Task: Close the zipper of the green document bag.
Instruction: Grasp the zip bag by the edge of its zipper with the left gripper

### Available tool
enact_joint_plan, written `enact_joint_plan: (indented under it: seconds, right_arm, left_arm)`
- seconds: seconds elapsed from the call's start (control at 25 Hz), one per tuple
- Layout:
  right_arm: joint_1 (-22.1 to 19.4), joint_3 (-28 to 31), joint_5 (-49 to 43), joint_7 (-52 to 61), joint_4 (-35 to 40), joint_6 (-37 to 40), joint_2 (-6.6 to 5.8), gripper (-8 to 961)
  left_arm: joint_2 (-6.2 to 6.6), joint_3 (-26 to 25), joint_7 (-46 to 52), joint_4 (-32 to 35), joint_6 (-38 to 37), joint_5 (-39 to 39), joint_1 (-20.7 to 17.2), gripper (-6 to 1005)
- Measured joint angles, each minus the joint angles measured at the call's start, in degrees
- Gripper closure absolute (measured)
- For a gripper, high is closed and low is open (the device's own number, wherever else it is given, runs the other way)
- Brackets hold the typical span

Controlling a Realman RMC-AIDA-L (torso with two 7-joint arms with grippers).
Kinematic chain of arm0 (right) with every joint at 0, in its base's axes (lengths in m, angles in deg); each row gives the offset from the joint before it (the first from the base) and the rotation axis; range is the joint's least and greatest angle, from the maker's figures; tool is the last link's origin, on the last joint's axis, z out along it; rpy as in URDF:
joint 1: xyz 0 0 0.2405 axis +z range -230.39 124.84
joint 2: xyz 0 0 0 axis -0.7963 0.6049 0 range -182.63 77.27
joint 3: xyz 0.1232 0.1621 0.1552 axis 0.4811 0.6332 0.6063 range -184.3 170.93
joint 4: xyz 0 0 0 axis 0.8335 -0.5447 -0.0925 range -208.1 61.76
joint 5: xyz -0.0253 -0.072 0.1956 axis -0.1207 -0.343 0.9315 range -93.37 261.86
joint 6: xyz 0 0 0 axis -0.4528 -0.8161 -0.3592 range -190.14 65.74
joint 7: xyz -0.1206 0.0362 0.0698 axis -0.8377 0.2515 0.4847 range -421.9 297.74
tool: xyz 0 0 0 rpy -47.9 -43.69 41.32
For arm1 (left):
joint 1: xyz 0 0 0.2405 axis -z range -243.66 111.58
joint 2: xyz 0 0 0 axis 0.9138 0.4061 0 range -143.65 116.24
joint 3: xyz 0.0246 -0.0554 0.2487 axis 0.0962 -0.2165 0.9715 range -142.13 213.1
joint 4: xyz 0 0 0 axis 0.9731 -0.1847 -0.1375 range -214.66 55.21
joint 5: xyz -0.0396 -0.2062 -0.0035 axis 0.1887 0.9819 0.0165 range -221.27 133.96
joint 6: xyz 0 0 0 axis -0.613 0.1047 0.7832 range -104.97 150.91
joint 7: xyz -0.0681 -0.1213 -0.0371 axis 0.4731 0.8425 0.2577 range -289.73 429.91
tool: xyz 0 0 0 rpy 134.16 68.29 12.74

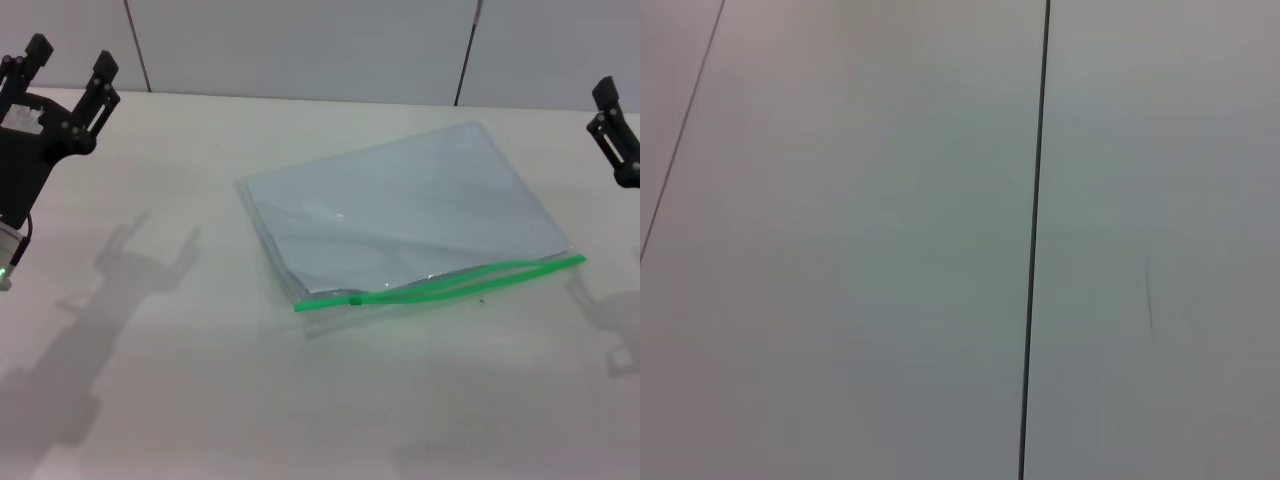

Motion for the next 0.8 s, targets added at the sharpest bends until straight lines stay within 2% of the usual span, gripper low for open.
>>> enact_joint_plan:
  seconds: [0.48, 0.64, 0.8]
  right_arm:
    - [0.2, 0.0, 0.0, 0.0, 0.0, -0.2, -0.03, 62]
    - [0.4, -0.1, 0.0, 0.0, 0.0, -0.8, -0.03, 62]
    - [0.6, -0.2, 0.0, 0.0, 0.0, -0.8, -0.03, 62]
  left_arm:
    - [-0.1, 0.2, -0.4, -0.1, 1.0, -0.1, 0.4, 241]
    - [0.08, 4.8, -3.7, -1.0, 2.9, -5.8, 2.1, 240]
    - [-0.17, 9.0, -13.5, -0.8, 4.1, -13.9, 3.1, 240]
